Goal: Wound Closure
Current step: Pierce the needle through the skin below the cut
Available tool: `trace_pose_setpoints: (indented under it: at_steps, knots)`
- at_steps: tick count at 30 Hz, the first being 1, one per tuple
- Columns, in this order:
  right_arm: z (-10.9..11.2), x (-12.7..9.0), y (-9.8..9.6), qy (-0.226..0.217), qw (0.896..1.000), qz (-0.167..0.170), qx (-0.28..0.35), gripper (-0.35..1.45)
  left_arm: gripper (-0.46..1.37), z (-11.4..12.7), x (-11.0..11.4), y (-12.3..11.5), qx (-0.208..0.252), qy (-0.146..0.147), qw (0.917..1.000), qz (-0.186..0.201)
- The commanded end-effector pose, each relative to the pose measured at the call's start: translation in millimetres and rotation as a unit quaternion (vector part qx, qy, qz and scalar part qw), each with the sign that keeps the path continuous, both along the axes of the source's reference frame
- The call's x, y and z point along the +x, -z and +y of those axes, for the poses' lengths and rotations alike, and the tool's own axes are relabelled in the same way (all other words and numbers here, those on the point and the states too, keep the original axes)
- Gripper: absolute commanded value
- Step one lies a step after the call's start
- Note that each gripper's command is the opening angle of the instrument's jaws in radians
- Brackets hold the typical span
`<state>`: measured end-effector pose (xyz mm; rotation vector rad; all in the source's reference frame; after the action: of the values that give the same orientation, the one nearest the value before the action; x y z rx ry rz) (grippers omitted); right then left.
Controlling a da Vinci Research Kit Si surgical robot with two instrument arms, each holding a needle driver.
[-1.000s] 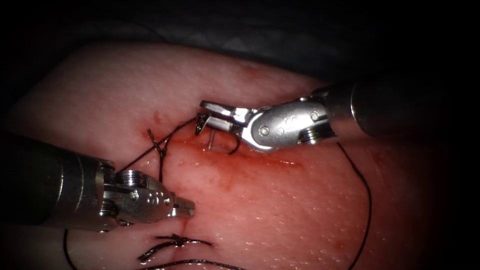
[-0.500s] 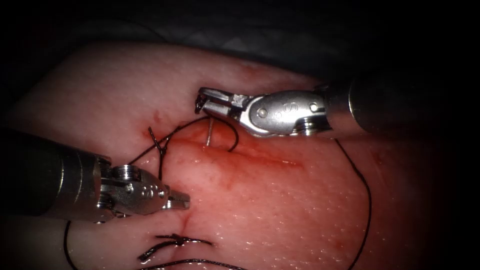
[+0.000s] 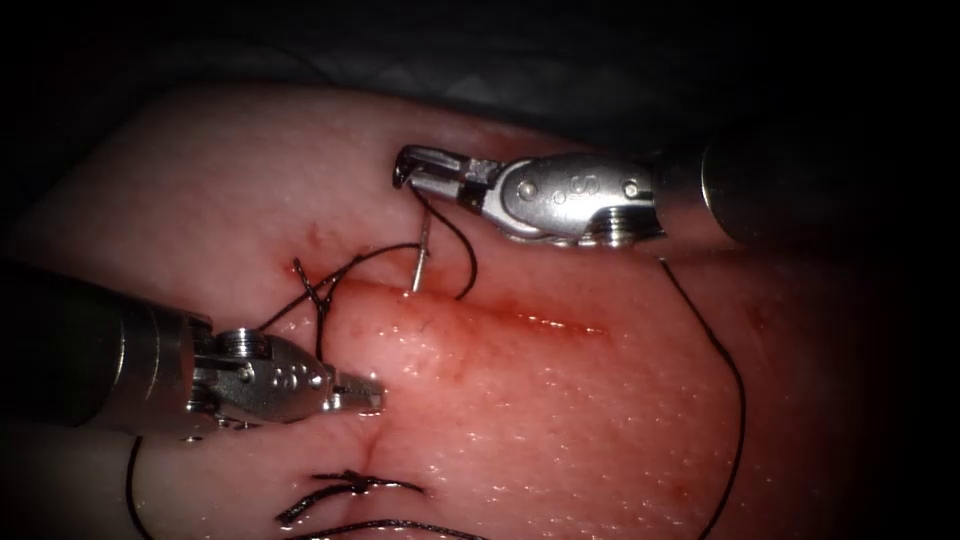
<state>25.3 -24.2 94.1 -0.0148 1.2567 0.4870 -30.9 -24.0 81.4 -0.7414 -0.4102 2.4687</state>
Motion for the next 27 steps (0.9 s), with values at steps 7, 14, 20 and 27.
trace_pose_setpoints:
  at_steps: [7,14,20,27]
  knots:
    - [0.1,0.1,-0.1,-0.007,1.0,0.006,0.027,-0.35,-0.35,-0.7,-0.2,-0.6,0.006,-0.004,1.0,-0.002]
    - [0.8,0.0,-0.3,-0.019,0.999,0.007,0.043,-0.35,-0.35,-1.6,-0.1,-1.9,0.009,-0.011,0.9999,-0.004]
    - [0.9,0.1,-0.4,-0.034,0.996,0.013,0.085,-0.35,-0.35,-1.6,0.5,-2.0,0.007,-0.016,0.9998,-0.006]
    - [-0.2,0.3,-0.9,-0.033,0.991,0.012,0.126,-0.35,-0.35,-1.2,0.7,-1.6,0.01,-0.017,0.9998,-0.008]
